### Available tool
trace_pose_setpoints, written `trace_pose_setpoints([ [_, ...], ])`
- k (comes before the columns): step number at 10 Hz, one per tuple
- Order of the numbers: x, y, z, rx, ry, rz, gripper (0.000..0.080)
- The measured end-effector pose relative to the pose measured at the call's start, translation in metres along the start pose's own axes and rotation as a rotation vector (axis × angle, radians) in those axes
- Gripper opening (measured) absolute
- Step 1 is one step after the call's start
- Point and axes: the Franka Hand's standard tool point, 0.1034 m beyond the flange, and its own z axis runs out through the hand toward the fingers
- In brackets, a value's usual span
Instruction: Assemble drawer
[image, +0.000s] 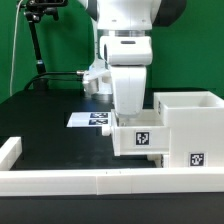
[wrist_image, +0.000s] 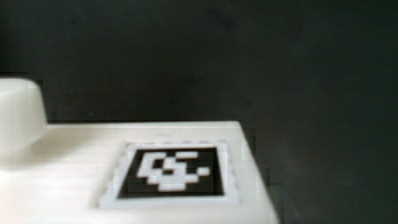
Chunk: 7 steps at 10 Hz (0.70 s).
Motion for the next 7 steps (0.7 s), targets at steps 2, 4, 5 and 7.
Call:
trace_pose_setpoints([
  [2,0.009,0.001,0.000,-0.002,0.002,-0.010,0.0044],
  [4,0.014,0.001,-0.001,-0.003,0.005,-0.017,0.0044],
  [5,0.016,0.001,-0.001,-0.003,0.005,-0.018,0.0044],
  [7,0.015,0.001,0.000,-0.002,0.005,-0.016,0.0144],
])
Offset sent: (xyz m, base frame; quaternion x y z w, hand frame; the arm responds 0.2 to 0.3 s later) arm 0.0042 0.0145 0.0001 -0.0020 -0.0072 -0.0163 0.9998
